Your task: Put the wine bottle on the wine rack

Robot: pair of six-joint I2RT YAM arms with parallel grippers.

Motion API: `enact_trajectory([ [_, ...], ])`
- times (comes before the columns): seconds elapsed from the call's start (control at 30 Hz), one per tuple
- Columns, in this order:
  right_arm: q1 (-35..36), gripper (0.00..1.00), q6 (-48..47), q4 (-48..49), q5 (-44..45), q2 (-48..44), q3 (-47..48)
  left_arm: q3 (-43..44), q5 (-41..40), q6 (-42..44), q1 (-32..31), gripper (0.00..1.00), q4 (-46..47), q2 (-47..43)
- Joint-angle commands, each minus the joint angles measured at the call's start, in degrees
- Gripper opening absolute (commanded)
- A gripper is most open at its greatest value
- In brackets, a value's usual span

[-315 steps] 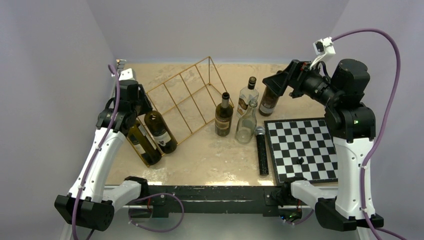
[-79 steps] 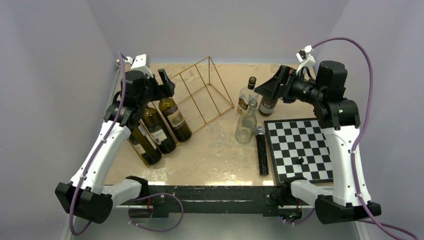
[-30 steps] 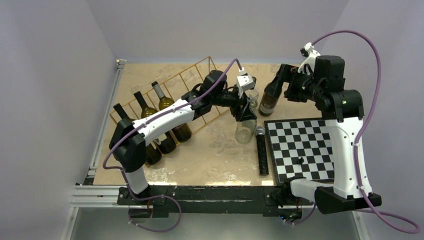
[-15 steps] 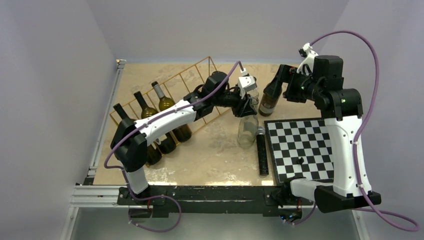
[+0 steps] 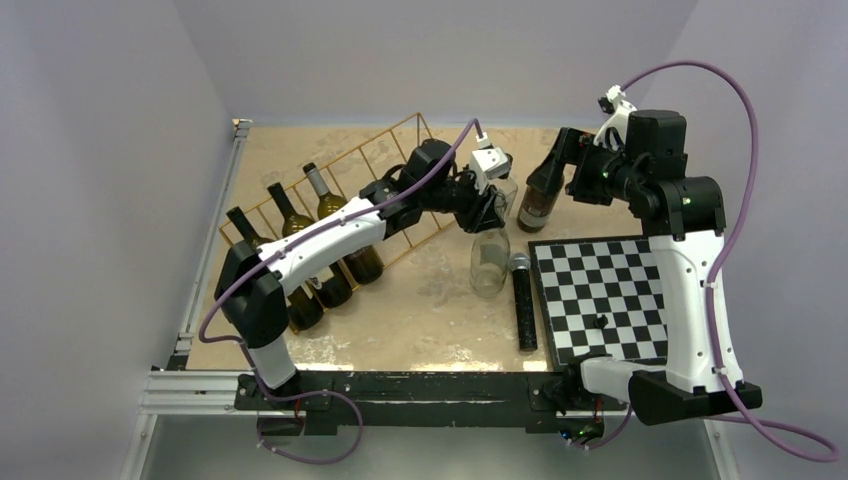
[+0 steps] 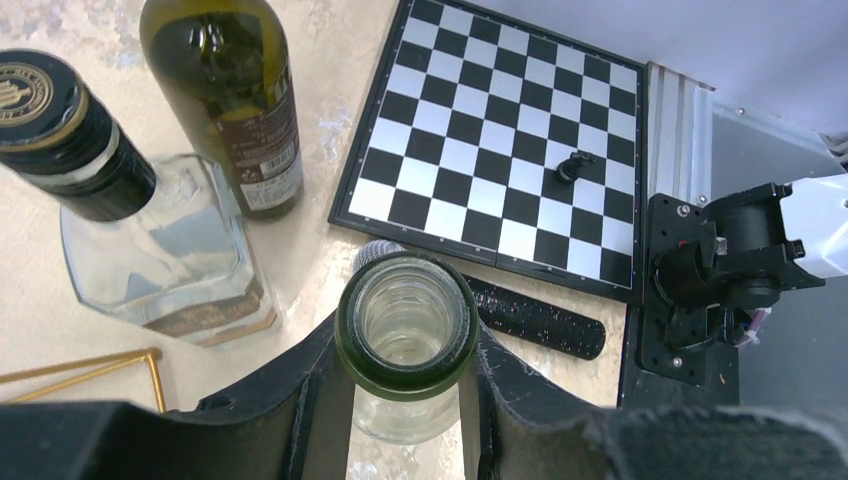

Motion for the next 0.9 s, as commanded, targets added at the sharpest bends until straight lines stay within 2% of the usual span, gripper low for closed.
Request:
enact_trajectory([
  [0.0, 0.04, 0.9, 1.31, 1.07, -1.11, 0.15, 2.77, 3.91, -1.59, -2.67, 0.03, 0.0, -0.65, -7.09],
  [0.4, -0.01, 0.9, 2.93, 2.0, -1.97, -0.4, 1.75, 3.44, -11.43, -4.84, 3.29, 0.0, -7.92, -17.34],
  [0.67, 0.01, 0.9, 3.12, 2.79, -1.94, -1.29, 0.18, 2.95, -16.09, -8.91, 11.04, 0.0, -10.84, -22.48],
  [0.87, 0.04, 0.89, 2.64, 3.04, -1.25, -2.04, -1.06, 2.86, -23.72, -10.61, 14.77, 0.0, -13.81, -23.53],
])
